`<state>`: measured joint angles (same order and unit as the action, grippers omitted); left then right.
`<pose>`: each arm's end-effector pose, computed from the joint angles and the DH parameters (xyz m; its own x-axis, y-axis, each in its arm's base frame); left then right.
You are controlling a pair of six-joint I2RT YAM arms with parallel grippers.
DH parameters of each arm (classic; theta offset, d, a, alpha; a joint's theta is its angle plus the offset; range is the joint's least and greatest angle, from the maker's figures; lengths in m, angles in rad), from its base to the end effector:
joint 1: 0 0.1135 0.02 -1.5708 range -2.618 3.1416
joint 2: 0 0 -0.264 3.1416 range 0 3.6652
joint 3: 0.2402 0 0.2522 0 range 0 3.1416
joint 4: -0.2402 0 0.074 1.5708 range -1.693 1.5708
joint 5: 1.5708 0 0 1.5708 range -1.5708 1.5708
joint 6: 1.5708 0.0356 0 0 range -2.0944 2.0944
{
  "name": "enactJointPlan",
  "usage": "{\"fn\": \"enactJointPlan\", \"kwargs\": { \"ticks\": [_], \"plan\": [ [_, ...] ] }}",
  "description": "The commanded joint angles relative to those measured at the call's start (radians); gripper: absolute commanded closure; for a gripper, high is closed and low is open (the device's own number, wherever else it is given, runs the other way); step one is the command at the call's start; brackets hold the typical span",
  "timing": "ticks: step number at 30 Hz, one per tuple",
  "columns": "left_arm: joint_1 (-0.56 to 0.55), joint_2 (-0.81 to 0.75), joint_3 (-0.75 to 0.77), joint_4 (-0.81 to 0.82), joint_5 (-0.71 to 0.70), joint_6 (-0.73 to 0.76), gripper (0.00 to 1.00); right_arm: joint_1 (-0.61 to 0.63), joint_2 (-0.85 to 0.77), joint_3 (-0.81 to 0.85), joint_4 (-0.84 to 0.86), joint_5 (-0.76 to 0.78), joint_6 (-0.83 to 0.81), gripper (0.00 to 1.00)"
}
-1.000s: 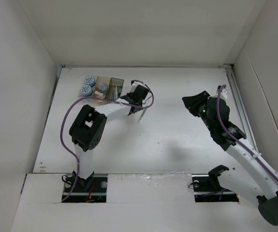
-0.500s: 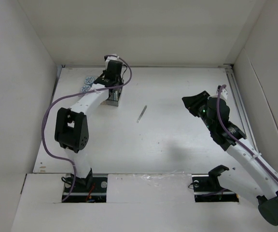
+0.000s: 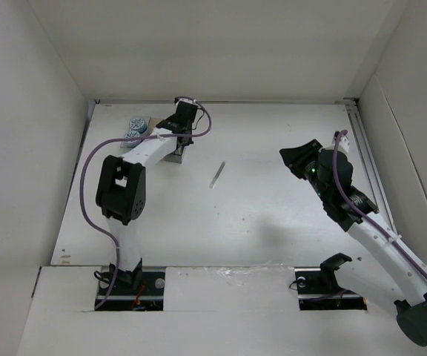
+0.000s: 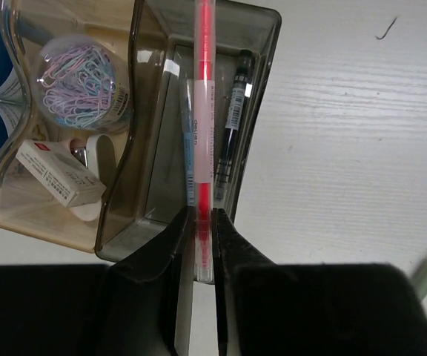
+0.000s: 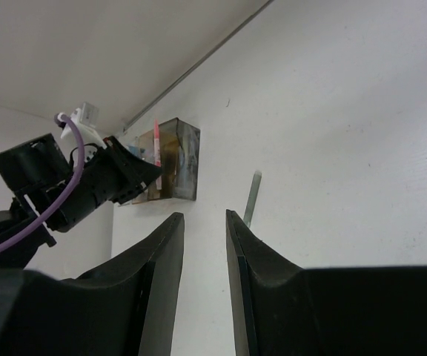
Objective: Sort the stationery into containers
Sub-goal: Place the stationery into the container, then grab a piece of stationery with the left arm
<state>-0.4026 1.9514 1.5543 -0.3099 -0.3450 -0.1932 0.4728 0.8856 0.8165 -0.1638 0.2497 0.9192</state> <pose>0.4177 -0.1648 0.2494 -0.6119 0.0642 -0.7883 0.0150 0.9975 0.0696 0.1883 0.0864 0.3358 -0.3053 0.7093 -0.6354 0.0256 0.6731 0.7391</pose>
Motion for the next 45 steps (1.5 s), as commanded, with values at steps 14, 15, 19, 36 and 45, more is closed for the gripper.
{"fn": "enactJointPlan", "kwargs": {
  "ticks": [14, 15, 19, 36, 45],
  "plan": [
    [-0.062, -0.124, 0.043, -0.034, -0.042, -0.052, 0.70, 0.007, -0.019, 0.038, 0.043, -0.007, -0.010, 0.64],
    [-0.080, -0.137, 0.043, -0.034, -0.019, -0.061, 0.71, 0.007, -0.019, 0.038, 0.043, -0.007, -0.010, 0.64],
    [-0.208, -0.187, -0.046, -0.002, 0.015, -0.112, 0.81, 0.007, -0.019, 0.038, 0.043, 0.002, -0.010, 0.82],
    [-0.346, -0.194, -0.470, 0.285, 0.109, -0.213, 0.68, 0.017, 0.021, 0.038, 0.043, 0.011, -0.010, 0.57],
    [-0.346, -0.065, -0.409, 0.299, 0.023, -0.203, 0.66, 0.017, 0.021, 0.038, 0.043, 0.002, -0.010, 0.57]
  ]
}}
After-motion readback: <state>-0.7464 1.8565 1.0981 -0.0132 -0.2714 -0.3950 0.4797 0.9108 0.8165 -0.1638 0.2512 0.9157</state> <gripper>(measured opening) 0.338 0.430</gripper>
